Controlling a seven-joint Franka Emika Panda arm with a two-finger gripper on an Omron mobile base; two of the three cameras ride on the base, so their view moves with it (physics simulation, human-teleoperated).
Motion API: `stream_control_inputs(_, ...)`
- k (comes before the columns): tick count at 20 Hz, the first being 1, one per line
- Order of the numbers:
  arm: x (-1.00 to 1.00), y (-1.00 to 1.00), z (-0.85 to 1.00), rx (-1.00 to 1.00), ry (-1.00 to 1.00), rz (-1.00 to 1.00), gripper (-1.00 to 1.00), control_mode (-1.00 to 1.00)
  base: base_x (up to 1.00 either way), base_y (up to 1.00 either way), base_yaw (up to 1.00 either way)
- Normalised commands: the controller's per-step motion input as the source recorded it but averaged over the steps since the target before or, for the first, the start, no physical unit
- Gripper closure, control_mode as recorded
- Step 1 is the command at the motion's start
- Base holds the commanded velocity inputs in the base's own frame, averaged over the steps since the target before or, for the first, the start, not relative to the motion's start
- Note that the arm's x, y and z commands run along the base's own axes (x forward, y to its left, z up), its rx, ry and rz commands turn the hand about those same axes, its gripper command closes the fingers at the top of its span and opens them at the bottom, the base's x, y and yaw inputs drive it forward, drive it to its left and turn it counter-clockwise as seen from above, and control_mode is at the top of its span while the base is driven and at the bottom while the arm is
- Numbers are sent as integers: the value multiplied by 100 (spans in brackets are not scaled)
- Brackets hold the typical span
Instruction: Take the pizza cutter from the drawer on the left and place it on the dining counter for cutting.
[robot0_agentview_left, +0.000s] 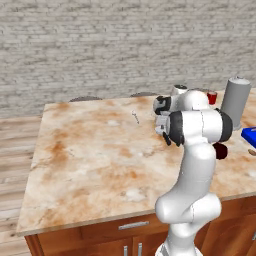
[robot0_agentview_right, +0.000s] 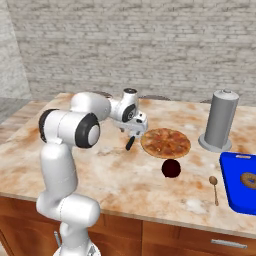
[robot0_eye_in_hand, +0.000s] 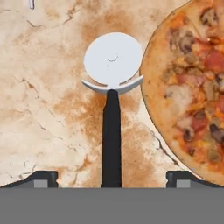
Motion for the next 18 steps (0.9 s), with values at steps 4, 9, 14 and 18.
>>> stream_control_inputs(4,-80,24,51,-3,-1,0,-100,-100,0,0,0)
stream_control_inputs(9,-89,36,62,-5,0,0,-100,-100,0,0,0)
stream_control_inputs(14,-100,11,54,0,0,-1,-100,-100,0,0,0)
stream_control_inputs(18,-100,2,42,0,0,-2,-100,-100,0,0,0)
